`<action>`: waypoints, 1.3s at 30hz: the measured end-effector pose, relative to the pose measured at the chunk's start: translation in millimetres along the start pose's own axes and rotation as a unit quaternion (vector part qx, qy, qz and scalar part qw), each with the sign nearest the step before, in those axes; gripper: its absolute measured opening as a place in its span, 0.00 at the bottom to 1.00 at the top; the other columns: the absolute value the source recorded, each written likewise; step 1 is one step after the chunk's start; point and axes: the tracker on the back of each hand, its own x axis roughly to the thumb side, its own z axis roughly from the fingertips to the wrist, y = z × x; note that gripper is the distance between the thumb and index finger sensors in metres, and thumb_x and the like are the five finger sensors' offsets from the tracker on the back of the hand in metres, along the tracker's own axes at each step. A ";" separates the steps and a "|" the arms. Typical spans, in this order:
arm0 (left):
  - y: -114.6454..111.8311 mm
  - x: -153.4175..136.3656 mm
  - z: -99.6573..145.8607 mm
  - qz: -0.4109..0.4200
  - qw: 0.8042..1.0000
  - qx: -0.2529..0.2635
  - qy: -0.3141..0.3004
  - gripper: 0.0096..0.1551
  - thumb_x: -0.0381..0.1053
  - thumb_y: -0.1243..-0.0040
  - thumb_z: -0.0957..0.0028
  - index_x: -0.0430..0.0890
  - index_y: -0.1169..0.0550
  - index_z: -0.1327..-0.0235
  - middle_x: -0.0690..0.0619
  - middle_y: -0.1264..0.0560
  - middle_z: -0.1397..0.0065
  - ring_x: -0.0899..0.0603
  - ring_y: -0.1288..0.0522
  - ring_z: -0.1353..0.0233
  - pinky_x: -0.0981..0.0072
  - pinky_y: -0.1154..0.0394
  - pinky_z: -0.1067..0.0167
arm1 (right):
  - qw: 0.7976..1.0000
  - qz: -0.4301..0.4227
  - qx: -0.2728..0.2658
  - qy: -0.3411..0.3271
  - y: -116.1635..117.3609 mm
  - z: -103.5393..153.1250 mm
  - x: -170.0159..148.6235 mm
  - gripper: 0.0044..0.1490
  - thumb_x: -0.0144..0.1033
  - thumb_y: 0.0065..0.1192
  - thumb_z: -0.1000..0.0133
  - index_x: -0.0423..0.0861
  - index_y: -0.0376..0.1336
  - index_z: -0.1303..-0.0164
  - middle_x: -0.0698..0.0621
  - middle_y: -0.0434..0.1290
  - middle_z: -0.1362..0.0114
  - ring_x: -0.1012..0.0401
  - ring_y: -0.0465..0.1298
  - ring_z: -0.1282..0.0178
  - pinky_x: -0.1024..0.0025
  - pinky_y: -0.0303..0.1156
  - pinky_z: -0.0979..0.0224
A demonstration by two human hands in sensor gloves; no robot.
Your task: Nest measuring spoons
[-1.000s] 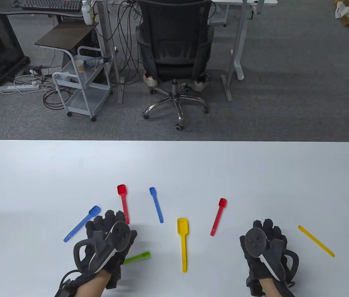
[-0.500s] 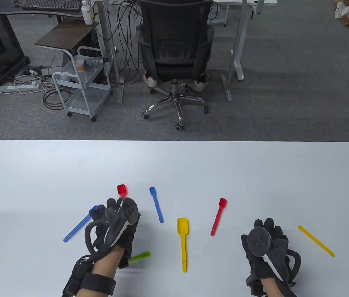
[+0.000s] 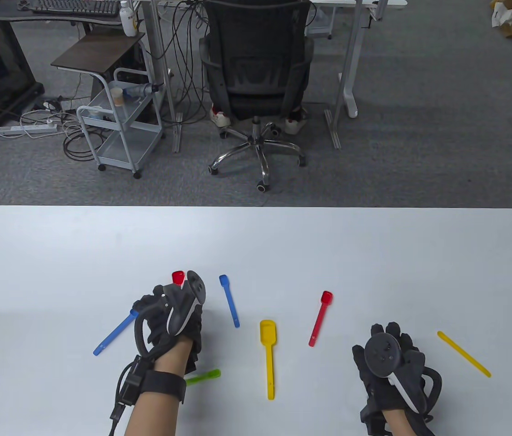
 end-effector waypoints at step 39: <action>-12.7 3.9 -5.5 -0.035 0.999 -0.004 0.020 0.26 0.60 0.25 0.56 0.40 0.09 0.61 0.47 0.29 0.18 0.28 0.28 0.18 0.32 0.40 0.22 | 1.000 -0.001 0.016 0.004 -2.8 0.4 2.0 0.44 0.53 0.61 0.43 0.41 0.62 0.21 0.32 0.60 0.12 0.30 0.63 0.20 0.33 0.58 0.25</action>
